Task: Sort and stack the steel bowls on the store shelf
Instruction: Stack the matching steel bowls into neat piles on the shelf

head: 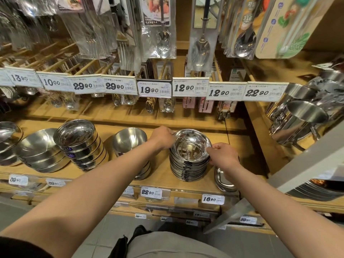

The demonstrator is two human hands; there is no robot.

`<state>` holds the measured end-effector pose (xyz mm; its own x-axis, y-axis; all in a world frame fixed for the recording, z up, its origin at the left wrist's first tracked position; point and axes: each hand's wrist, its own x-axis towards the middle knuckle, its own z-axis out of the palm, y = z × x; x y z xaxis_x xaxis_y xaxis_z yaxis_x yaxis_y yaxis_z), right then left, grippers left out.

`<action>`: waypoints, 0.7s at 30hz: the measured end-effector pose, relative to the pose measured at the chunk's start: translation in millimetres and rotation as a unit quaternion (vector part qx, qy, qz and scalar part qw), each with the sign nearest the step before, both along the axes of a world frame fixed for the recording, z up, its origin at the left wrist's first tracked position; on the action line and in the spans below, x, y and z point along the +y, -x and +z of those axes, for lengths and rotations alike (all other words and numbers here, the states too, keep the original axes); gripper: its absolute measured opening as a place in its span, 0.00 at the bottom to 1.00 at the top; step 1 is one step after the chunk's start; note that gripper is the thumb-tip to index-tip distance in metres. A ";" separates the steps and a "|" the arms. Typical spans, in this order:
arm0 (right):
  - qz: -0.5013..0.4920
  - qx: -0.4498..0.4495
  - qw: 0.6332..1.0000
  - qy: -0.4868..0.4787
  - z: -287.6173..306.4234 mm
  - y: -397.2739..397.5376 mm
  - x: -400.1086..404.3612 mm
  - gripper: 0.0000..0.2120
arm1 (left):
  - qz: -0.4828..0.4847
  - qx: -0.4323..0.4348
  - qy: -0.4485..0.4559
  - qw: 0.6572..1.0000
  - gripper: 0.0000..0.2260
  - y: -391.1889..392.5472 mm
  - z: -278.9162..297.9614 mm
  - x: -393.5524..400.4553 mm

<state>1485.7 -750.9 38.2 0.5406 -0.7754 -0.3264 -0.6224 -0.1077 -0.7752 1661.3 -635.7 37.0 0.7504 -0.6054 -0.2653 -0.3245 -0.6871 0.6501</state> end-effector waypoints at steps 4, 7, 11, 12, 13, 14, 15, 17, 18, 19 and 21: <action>0.005 0.010 1.000 0.006 -0.4 -1.5 2.5 0.11 | 0.018 0.023 0.010 1.000 0.08 4.4 -1.8 6.2; 0.001 0.009 1.000 0.004 -0.8 -3.3 2.1 0.14 | 0.029 0.022 0.009 0.999 0.09 6.6 -2.4 7.0; -0.012 0.012 1.000 0.002 -1.2 -3.7 2.2 0.16 | 0.050 0.020 0.019 0.998 0.11 7.9 2.6 3.5; -0.014 0.011 1.000 -0.001 -1.5 -3.7 2.3 0.16 | 0.052 0.023 0.017 0.998 0.11 8.0 3.9 3.2; -0.016 0.012 1.000 -0.003 -1.5 -4.0 2.4 0.16 | 0.051 0.027 0.013 0.998 0.10 8.4 4.2 3.2; -0.017 0.015 1.000 -0.006 -0.9 -4.3 2.9 0.16 | 0.048 0.030 0.008 0.998 0.10 9.2 3.9 3.4; -0.016 0.017 1.000 -0.010 -0.2 -5.1 3.2 0.16 | 0.045 0.034 0.002 0.998 0.09 10.4 3.0 3.9; -0.012 0.020 1.000 -0.019 1.2 -7.2 3.1 0.15 | 0.045 0.047 -0.002 0.998 0.09 12.6 -0.3 4.9; -0.011 0.021 0.999 -0.025 2.0 -8.1 2.8 0.15 | 0.048 0.054 0.000 0.997 0.09 12.8 -2.1 5.0; -0.010 0.021 0.999 -0.029 2.5 -8.6 2.7 0.15 | 0.052 0.061 0.003 0.997 0.09 12.7 -3.3 4.9; -0.010 0.021 0.999 -0.038 3.2 -9.2 2.7 0.15 | 0.062 0.078 0.011 0.995 0.09 12.0 -3.6 5.2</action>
